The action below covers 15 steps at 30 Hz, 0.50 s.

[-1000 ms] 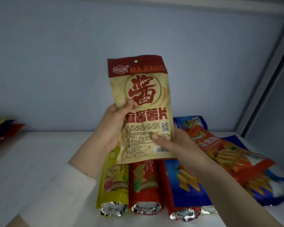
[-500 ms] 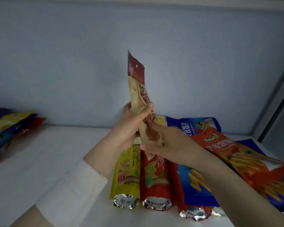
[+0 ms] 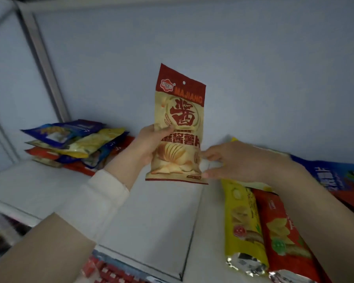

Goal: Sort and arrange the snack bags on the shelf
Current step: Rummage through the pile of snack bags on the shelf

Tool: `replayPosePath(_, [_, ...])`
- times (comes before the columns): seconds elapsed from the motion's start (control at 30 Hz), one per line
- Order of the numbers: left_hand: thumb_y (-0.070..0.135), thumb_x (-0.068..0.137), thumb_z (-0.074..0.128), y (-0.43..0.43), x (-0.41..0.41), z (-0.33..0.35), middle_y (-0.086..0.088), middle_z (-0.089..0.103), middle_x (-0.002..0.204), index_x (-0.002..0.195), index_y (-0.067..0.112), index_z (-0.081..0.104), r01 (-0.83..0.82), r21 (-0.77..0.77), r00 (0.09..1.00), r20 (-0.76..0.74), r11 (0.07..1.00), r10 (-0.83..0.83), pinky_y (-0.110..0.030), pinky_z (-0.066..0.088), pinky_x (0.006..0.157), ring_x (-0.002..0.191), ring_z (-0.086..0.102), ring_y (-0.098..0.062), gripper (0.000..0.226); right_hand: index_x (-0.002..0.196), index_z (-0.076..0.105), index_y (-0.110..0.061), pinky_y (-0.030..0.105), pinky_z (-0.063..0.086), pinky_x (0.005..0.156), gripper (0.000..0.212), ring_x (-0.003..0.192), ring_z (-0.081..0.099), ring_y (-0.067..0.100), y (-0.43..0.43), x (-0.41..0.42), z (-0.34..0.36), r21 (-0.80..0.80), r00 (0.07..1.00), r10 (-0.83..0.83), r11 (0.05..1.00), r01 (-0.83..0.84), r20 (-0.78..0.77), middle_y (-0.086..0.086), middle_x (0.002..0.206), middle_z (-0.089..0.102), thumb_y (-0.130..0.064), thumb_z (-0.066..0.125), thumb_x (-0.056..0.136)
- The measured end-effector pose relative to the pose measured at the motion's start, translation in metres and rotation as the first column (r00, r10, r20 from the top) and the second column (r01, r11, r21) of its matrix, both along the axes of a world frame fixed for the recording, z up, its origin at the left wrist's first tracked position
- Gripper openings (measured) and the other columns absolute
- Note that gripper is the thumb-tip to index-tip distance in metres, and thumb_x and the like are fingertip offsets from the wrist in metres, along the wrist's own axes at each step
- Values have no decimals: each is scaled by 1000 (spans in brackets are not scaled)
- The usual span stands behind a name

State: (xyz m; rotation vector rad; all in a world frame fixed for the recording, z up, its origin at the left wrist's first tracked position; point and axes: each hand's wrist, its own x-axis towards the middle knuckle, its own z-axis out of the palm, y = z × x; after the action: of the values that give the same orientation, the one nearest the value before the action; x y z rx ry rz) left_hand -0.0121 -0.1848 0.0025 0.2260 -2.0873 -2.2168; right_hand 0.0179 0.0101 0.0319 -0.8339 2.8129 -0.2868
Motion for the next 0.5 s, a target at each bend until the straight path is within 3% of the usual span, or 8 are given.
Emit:
replayPosePath(0.07, [26,87,64,-45,-12,3,-6,70,108,115,11,63,-71,-105,997,-13,992,70,-29,54,73,88,67,-17,32,144,31,-26,33,32,111,67,135,35,13,-36,-12,-2,97,999,21,995,-16,-48,-6,148,37,-51,52,86])
replayPosePath(0.17, [30,85,67,-126,-34,9,-9,70,107,115,8,63,-146,-243,989,-19,959,145,-35,55,83,92,67,-23,38,143,30,-27,33,32,110,65,134,36,14,-95,-32,-5,147,997,26,989,-14,-78,-7,147,38,-52,50,87])
replayPosePath(0.3, [28,84,68,-239,-68,16,-4,65,88,116,7,57,-125,-319,989,35,939,144,-31,54,70,78,64,-19,40,144,26,-30,31,31,110,66,135,34,14,-182,-62,-7,119,994,-21,992,34,-111,-8,148,35,-53,49,88])
replayPosePath(0.43, [27,82,70,-316,-103,1,-11,66,99,123,0,55,-45,-380,978,171,924,118,-37,53,83,89,64,-26,51,141,33,-27,32,37,105,58,130,41,16,-261,-86,-12,143,996,-38,988,50,-84,-5,143,42,-49,48,90])
replayPosePath(0.5, [26,83,69,-336,-121,-13,-15,65,109,125,0,54,-16,-411,975,197,912,106,-37,53,81,93,63,-28,51,138,38,-27,32,40,102,53,125,46,18,-286,-95,-15,141,993,-73,986,85,-90,-4,139,47,-48,49,90])
